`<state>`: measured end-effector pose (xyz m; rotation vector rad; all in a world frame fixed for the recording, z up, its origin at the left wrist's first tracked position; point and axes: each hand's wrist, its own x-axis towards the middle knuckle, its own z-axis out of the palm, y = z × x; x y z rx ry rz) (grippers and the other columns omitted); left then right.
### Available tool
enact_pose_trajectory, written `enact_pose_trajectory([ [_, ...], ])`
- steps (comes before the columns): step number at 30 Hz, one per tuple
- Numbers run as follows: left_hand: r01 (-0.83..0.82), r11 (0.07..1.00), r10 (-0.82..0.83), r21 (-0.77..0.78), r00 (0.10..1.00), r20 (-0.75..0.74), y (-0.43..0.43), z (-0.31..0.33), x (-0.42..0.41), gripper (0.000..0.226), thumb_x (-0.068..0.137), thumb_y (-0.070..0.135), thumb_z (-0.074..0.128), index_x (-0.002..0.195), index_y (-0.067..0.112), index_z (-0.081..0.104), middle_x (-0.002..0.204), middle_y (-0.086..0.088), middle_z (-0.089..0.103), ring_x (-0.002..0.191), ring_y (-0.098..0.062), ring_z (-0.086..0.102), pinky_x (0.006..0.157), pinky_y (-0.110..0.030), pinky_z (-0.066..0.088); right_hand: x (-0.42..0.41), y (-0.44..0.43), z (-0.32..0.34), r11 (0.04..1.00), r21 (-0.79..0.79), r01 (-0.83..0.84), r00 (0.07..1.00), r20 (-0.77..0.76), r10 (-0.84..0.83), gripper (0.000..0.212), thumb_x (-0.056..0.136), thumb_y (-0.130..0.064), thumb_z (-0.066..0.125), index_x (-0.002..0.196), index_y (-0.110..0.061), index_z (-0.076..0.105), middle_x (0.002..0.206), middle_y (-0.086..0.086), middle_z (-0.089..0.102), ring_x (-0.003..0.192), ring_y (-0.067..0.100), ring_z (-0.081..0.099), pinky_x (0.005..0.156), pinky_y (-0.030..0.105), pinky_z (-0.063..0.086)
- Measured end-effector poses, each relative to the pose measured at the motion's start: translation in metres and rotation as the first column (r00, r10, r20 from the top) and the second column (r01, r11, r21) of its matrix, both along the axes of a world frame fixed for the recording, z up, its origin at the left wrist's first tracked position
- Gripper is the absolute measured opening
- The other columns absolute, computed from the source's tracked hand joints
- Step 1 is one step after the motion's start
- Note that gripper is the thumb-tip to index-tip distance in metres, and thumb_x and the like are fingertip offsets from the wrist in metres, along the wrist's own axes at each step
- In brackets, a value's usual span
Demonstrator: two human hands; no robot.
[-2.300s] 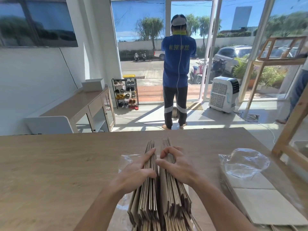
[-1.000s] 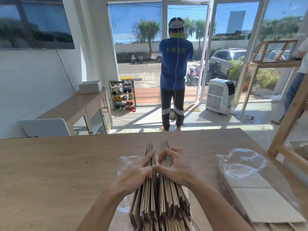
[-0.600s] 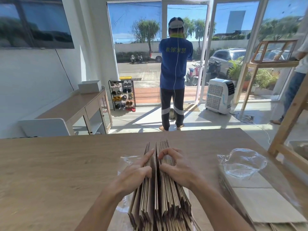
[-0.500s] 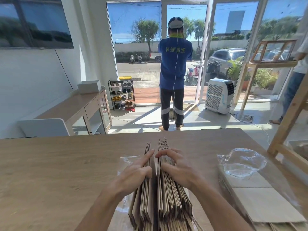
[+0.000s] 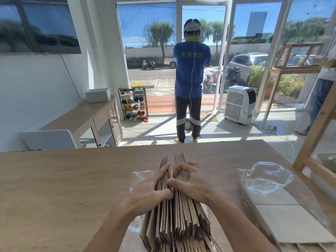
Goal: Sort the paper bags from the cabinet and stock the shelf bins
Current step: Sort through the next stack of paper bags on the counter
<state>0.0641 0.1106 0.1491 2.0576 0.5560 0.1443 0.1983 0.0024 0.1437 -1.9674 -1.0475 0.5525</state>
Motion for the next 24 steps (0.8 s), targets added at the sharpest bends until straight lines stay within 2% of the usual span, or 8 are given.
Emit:
enact_pose_trajectory([
  [4, 0.006, 1.0, -0.006, 0.011, 1.0, 0.002, -0.001, 0.0, -0.001, 0.083, 0.084, 0.025, 0.066, 0.149, 0.047, 0.019, 0.153, 0.013, 0.027, 0.124, 0.002, 0.024, 0.101, -0.019, 0.024, -0.001, 0.002, 0.0, 1.0, 0.011, 0.003, 1.0, 0.0, -0.003, 0.015, 0.081, -0.032, 0.07, 0.081, -0.032, 0.055, 0.122, -0.008, 0.036, 0.106, 0.007, 0.039, 0.085, 0.018, 0.025],
  [6, -0.001, 1.0, 0.001, -0.012, 1.0, 0.013, 0.0, 0.0, -0.001, 0.083, 0.082, 0.029, 0.067, 0.149, 0.048, 0.021, 0.153, 0.015, 0.027, 0.125, 0.002, 0.025, 0.102, -0.02, 0.023, 0.0, 0.003, -0.002, 1.0, 0.025, 0.001, 1.0, -0.006, -0.001, 0.015, 0.082, -0.03, 0.068, 0.08, -0.034, 0.055, 0.123, -0.007, 0.038, 0.107, 0.007, 0.041, 0.078, 0.018, 0.031],
  [9, -0.008, 0.998, 0.008, -0.067, 1.0, 0.013, 0.001, -0.001, 0.0, 0.085, 0.069, 0.037, 0.059, 0.146, 0.051, 0.025, 0.155, 0.016, 0.025, 0.132, 0.001, 0.023, 0.107, -0.024, 0.021, 0.001, 0.005, -0.006, 0.999, 0.042, -0.003, 1.0, 0.007, 0.003, 0.015, 0.082, -0.031, 0.067, 0.079, -0.039, 0.054, 0.126, -0.007, 0.041, 0.1, 0.002, 0.043, 0.072, 0.011, 0.031],
  [11, -0.015, 0.995, 0.017, -0.101, 1.0, 0.015, 0.003, -0.001, 0.001, 0.088, 0.064, 0.034, 0.055, 0.146, 0.051, 0.027, 0.156, 0.015, 0.026, 0.137, -0.002, 0.022, 0.111, -0.027, 0.021, 0.002, 0.005, -0.009, 0.999, 0.054, -0.006, 1.0, 0.006, 0.006, 0.016, 0.081, -0.032, 0.067, 0.077, -0.041, 0.054, 0.125, -0.007, 0.042, 0.097, -0.003, 0.043, 0.074, 0.008, 0.031],
  [13, -0.017, 0.993, 0.019, -0.118, 1.0, 0.017, 0.002, -0.001, 0.0, 0.088, 0.064, 0.031, 0.054, 0.146, 0.05, 0.028, 0.155, 0.015, 0.027, 0.139, -0.003, 0.023, 0.114, -0.029, 0.021, 0.002, 0.005, -0.01, 0.998, 0.058, -0.007, 1.0, -0.004, 0.008, 0.015, 0.081, -0.031, 0.066, 0.079, -0.04, 0.055, 0.125, -0.008, 0.042, 0.097, -0.005, 0.044, 0.077, 0.013, 0.033],
  [15, -0.019, 0.992, 0.022, -0.124, 0.999, 0.023, 0.001, -0.001, 0.0, 0.089, 0.064, 0.03, 0.053, 0.147, 0.048, 0.028, 0.152, 0.017, 0.028, 0.135, -0.001, 0.023, 0.111, -0.026, 0.02, 0.003, 0.004, -0.01, 0.998, 0.063, -0.01, 1.0, -0.006, 0.01, 0.016, 0.082, -0.028, 0.065, 0.083, -0.04, 0.055, 0.125, -0.008, 0.042, 0.104, 0.001, 0.043, 0.085, 0.02, 0.032],
  [20, -0.022, 0.988, 0.031, -0.15, 0.998, 0.055, 0.001, 0.0, 0.0, 0.085, 0.065, 0.03, 0.047, 0.147, 0.044, 0.031, 0.152, 0.019, 0.028, 0.133, 0.003, 0.022, 0.107, -0.022, 0.018, 0.003, 0.0, -0.008, 0.993, 0.115, -0.029, 0.999, -0.033, 0.033, 0.03, 0.085, -0.017, 0.061, 0.097, -0.044, 0.057, 0.127, -0.008, 0.044, 0.115, 0.004, 0.038, 0.09, 0.019, 0.029],
  [24, -0.045, 0.992, 0.052, -0.12, 0.997, 0.051, 0.003, -0.001, 0.002, 0.074, 0.077, 0.023, 0.045, 0.147, 0.042, 0.032, 0.155, 0.014, 0.028, 0.133, 0.002, 0.023, 0.109, -0.021, 0.017, 0.004, 0.001, -0.009, 0.995, 0.102, -0.021, 0.999, -0.048, 0.026, 0.027, 0.084, -0.017, 0.061, 0.086, -0.044, 0.064, 0.127, -0.006, 0.045, 0.119, 0.006, 0.041, 0.093, 0.019, 0.03],
])
